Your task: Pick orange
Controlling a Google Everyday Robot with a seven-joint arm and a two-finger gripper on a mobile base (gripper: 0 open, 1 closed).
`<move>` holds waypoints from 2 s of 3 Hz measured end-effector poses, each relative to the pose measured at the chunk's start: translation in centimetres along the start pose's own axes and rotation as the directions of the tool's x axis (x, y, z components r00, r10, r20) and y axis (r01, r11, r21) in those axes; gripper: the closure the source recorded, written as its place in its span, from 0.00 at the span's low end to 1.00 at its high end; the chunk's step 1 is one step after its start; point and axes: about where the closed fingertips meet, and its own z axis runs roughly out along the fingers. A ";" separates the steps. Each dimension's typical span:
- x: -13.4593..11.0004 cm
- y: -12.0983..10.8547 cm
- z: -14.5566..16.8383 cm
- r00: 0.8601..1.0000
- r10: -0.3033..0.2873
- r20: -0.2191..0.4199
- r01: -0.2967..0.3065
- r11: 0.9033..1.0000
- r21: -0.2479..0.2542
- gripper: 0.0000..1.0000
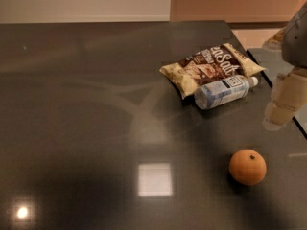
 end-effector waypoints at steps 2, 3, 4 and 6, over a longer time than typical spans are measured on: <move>0.2 0.3 0.2 1.000 -0.007 0.011 0.008 1.000 -0.024 0.00; 0.8 1.1 0.7 0.999 -0.023 0.036 0.026 0.997 -0.079 0.00; 1.6 2.4 1.4 0.997 -0.048 0.061 0.056 0.989 -0.135 0.00; 2.2 3.3 2.2 0.994 -0.069 0.087 0.084 0.980 -0.181 0.00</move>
Offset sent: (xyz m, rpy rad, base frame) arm -0.0170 -0.0075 -0.0203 0.0707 0.1296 0.0810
